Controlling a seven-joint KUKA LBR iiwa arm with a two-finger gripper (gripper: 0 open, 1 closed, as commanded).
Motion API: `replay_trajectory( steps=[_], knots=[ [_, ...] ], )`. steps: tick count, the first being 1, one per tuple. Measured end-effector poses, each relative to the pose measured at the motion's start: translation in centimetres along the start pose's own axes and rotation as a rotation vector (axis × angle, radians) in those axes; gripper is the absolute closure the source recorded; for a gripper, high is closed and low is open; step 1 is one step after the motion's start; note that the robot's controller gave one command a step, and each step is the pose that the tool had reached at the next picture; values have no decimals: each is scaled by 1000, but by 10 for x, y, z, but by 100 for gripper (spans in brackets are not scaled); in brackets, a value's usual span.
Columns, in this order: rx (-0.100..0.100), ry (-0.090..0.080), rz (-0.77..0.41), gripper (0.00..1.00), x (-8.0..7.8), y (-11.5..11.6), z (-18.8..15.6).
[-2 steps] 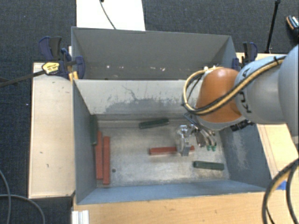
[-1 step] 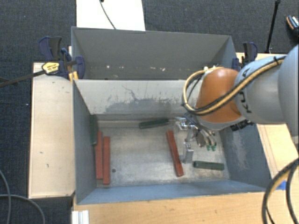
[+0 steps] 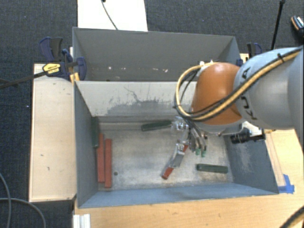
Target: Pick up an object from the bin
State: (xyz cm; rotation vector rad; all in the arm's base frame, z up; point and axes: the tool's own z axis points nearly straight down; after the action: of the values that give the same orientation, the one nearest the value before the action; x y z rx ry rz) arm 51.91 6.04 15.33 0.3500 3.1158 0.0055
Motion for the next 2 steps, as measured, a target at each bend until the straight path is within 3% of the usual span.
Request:
replay_trajectory(
  steps=[1,2],
  knots=[
    [6,8,-104,0,-5,-68,86],
    [2,-3,-109,100,-8,-64,81]
  ],
)
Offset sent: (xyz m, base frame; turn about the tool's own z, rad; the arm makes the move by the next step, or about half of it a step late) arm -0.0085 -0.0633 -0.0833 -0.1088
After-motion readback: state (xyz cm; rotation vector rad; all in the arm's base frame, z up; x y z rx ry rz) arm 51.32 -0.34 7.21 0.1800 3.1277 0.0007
